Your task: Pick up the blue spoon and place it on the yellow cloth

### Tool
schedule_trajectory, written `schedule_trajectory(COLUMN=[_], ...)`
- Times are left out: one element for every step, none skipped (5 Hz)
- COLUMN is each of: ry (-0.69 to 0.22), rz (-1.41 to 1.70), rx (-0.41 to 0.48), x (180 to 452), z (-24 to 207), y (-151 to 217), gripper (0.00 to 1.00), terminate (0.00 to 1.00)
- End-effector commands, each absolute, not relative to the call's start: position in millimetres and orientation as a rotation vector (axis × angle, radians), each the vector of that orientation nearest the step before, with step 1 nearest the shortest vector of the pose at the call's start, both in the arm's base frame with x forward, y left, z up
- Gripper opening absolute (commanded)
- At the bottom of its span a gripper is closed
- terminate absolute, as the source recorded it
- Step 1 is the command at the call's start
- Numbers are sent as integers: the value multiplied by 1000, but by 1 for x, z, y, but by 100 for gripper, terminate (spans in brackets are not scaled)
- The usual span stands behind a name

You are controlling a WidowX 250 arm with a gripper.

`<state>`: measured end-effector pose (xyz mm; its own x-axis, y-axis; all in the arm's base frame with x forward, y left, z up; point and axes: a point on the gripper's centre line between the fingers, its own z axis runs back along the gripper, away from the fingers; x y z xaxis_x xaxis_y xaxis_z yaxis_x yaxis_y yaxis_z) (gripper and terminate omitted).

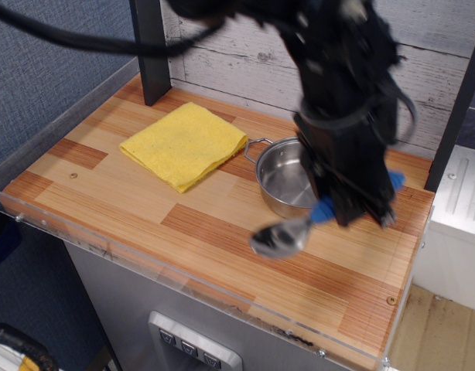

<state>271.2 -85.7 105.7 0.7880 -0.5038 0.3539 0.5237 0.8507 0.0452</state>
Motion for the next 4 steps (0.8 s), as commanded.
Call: schedule_trajectory(ry=[-461, -457, -436, -424], rz=[-449, -411, -355, -287], rx=[-27, 24, 64, 61], x=[267, 271, 275, 278], z=[160, 162, 156, 145], y=[-31, -1, 32, 56], gripper=[0, 0, 0, 0], terminate=[0, 0, 0, 0])
